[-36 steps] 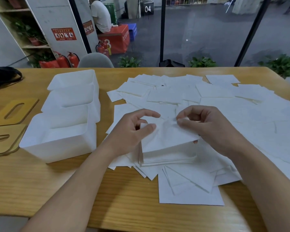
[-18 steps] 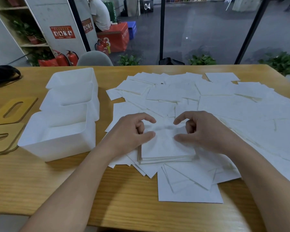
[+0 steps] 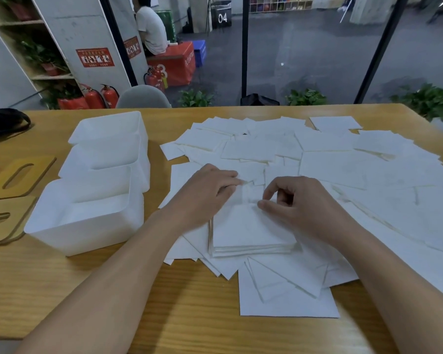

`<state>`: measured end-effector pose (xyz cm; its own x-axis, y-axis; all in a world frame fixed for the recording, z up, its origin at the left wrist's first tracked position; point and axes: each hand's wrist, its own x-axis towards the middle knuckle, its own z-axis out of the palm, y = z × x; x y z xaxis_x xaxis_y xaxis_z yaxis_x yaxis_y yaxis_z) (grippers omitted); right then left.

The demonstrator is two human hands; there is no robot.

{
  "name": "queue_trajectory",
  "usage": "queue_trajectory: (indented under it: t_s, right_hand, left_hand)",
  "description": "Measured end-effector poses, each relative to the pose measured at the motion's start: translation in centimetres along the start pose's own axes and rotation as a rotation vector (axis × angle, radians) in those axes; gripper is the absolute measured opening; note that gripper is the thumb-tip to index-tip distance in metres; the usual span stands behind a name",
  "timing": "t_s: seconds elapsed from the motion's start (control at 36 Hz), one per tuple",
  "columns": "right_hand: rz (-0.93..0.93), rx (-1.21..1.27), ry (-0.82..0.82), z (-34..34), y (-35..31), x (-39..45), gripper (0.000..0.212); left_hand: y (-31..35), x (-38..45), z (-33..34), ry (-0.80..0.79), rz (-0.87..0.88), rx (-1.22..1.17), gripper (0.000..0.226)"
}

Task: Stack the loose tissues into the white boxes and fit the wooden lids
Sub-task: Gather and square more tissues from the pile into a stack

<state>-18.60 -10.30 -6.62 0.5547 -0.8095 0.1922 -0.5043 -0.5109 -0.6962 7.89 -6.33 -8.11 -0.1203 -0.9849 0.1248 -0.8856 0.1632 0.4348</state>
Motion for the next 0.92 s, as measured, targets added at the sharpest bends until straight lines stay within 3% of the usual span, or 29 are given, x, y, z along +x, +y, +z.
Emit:
queue_trajectory:
  t_s: [0.19, 0.33, 0.42, 0.53, 0.58, 0.75, 0.81, 0.92]
  right_hand:
    - [0.034, 0.07, 0.036, 0.0, 0.2, 0.2, 0.01]
    - [0.065, 0.248, 0.105, 0.1, -0.1, 0.4, 0.036]
    - [0.088, 0.365, 0.101, 0.0, -0.5, 0.2, 0.041]
    - [0.119, 0.35, 0.113, 0.0, -1.5, -0.1, 0.056]
    - [0.122, 0.361, 0.134, 0.0, -1.8, -0.1, 0.05]
    - [0.088, 0.24, 0.201, 0.3, -0.4, 0.0, 0.003]
    - [0.06, 0.228, 0.226, 0.3, -0.2, 0.0, 0.006]
    - [-0.004, 0.3, 0.234, -0.1, -0.5, 0.1, 0.012]
  left_hand:
    - [0.1, -0.5, 0.0, 0.061, 0.034, -0.007, 0.037]
    - [0.9, -1.9, -0.5, 0.157, 0.122, -0.11, 0.032]
    - [2.1, -3.0, -0.3, 0.222, 0.208, -0.146, 0.029]
    - [3.1, -3.7, 0.3, 0.197, 0.286, -0.145, 0.023]
    - [3.2, -3.7, 0.4, 0.183, 0.282, -0.19, 0.021]
    - [2.5, -3.4, 0.1, 0.243, 0.181, -0.377, 0.008]
    - [2.2, -3.1, 0.0, 0.329, 0.126, -0.403, 0.003]
    - [1.7, -2.5, -0.3, 0.372, -0.016, -0.529, 0.039]
